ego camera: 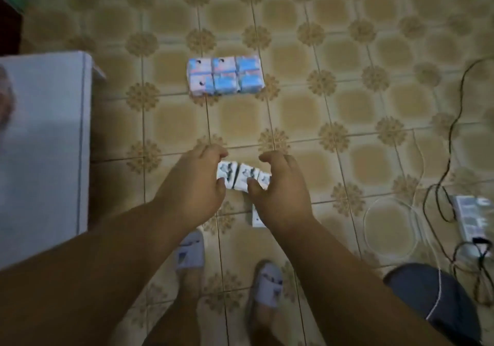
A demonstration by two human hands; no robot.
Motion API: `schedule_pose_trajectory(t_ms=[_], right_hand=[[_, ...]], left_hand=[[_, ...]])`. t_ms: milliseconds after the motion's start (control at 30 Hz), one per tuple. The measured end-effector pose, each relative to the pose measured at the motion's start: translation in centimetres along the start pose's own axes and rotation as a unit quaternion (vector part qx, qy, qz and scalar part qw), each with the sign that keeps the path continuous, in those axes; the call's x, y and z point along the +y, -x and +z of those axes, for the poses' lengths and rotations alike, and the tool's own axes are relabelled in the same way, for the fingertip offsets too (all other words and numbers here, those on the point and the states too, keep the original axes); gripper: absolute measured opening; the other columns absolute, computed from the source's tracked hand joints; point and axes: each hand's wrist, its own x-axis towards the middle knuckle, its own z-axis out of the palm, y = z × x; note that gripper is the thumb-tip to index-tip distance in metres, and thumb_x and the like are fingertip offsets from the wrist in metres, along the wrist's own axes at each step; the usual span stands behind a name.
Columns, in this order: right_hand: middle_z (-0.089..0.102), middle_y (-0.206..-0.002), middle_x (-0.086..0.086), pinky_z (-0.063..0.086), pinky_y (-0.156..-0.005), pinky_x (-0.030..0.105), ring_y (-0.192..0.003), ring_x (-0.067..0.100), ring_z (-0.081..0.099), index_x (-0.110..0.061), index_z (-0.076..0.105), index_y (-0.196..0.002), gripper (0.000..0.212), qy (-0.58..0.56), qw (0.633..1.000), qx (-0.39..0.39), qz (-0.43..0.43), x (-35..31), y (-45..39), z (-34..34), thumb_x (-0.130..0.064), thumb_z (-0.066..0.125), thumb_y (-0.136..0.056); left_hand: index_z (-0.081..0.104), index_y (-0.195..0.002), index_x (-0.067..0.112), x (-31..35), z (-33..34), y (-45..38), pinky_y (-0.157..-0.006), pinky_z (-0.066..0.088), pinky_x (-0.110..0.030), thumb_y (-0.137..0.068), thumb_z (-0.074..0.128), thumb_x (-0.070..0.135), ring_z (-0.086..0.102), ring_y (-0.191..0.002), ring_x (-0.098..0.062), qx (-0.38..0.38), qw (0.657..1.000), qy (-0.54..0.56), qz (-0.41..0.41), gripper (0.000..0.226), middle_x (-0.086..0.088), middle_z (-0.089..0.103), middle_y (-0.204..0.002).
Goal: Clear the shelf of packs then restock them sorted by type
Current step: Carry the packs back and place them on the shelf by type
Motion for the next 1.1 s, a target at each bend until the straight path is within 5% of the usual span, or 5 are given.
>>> schedule_pose_trajectory(t_ms=[267, 433, 733, 900, 1100], right_hand=[[0.052, -0.125, 0.001, 0.049, -0.093, 0.038, -0.115, 0.02, 0.055, -0.024, 0.053, -0.127, 0.045, -0.044, 0.994, -0.036, 0.089, 13.1, -8.0, 17.1, -0.025, 0.069, -0.085], [0.05, -0.132, 0.003, 0.041, -0.085, 0.026, -0.115, 0.021, 0.055, -0.021, 0.048, -0.137, 0.05, -0.071, 0.984, -0.068, 0.145, 19.6, -14.0, 25.1, -0.028, 0.064, -0.09], [0.05, -0.132, 0.016, 0.043, -0.08, 0.034, -0.115, 0.033, 0.054, -0.01, 0.034, -0.134, 0.054, -0.018, 0.969, -0.099, 0.225, 24.3, -22.2, 34.6, -0.018, 0.061, -0.088], [0.029, -0.141, 0.018, 0.038, -0.103, 0.045, -0.132, 0.038, 0.033, -0.017, 0.037, -0.133, 0.078, 0.192, 0.964, -0.134, 0.13, 24.9, -23.1, 35.4, -0.051, 0.076, -0.074], [0.057, -0.116, 0.01, 0.053, -0.089, 0.049, -0.107, 0.034, 0.06, -0.017, 0.039, -0.109, 0.066, -0.005, 0.981, -0.14, 0.138, 23.3, -21.4, 34.8, -0.036, 0.087, -0.068]], left_hand=[[0.051, -0.131, 0.018, -11.8, 18.6, -7.9, -0.091, 0.048, -0.035, -0.086, 0.064, 0.017, 0.057, -0.108, -0.022, -0.058, 0.997, 0.003, -0.054, 0.047, -0.003, 0.056, -0.122], [0.052, -0.126, 0.017, -18.2, 27.8, -12.3, -0.083, 0.045, -0.028, -0.088, 0.063, 0.016, 0.055, -0.102, -0.016, -0.064, 0.984, 0.089, -0.143, 0.04, -0.002, 0.057, -0.119], [0.029, -0.151, 0.022, -25.6, 38.8, -19.5, -0.095, 0.053, -0.043, -0.068, 0.082, 0.05, 0.062, -0.109, -0.028, 0.033, 0.813, 0.412, -0.41, 0.102, -0.004, 0.051, -0.136], [0.056, -0.111, 0.02, -28.9, 39.4, -19.5, -0.074, 0.056, -0.032, -0.083, 0.078, 0.018, 0.064, -0.081, -0.016, 0.088, 0.779, 0.452, -0.426, 0.036, -0.001, 0.064, -0.104], [0.057, -0.091, 0.031, -26.7, 37.1, -18.6, -0.082, 0.057, -0.057, -0.068, 0.078, 0.011, 0.068, -0.094, -0.035, 0.102, 0.772, 0.497, -0.383, 0.037, -0.009, 0.065, -0.108]])
